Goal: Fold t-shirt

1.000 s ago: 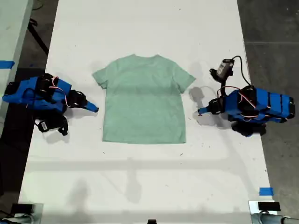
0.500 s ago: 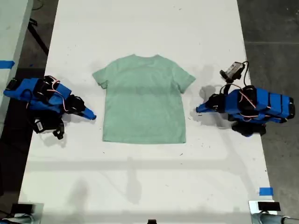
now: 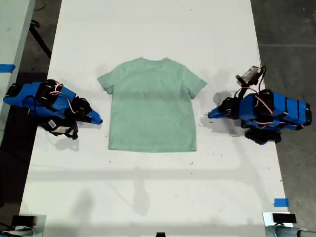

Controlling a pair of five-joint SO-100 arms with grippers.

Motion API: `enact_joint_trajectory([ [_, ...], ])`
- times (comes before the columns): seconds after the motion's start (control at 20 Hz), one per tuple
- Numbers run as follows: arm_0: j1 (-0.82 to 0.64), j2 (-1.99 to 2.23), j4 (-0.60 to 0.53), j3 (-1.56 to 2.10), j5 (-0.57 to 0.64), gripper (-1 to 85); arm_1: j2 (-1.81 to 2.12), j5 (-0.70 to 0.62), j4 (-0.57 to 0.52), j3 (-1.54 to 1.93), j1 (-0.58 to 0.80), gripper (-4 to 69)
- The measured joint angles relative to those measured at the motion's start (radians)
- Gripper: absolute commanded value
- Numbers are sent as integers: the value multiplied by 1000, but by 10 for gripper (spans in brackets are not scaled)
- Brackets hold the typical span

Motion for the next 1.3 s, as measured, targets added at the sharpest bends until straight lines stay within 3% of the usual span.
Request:
enact_joint_trajectory([
  [0.25,-97,-69,-35,-100,167,0,-78,-84,-38,-141,37,11],
  [0.6,-282,-746,-40,-586,405,0,-741,-341,-38,-653,181,12],
  [0.85,-453,-1124,123,-976,592,5,-1020,-528,100,-997,308,12],
  [1.05,-612,-1331,270,-1216,746,9,-1166,-641,272,-1221,428,112],
  [1.3,-683,-1379,307,-1285,799,16,-1370,-784,356,-1404,479,281],
])
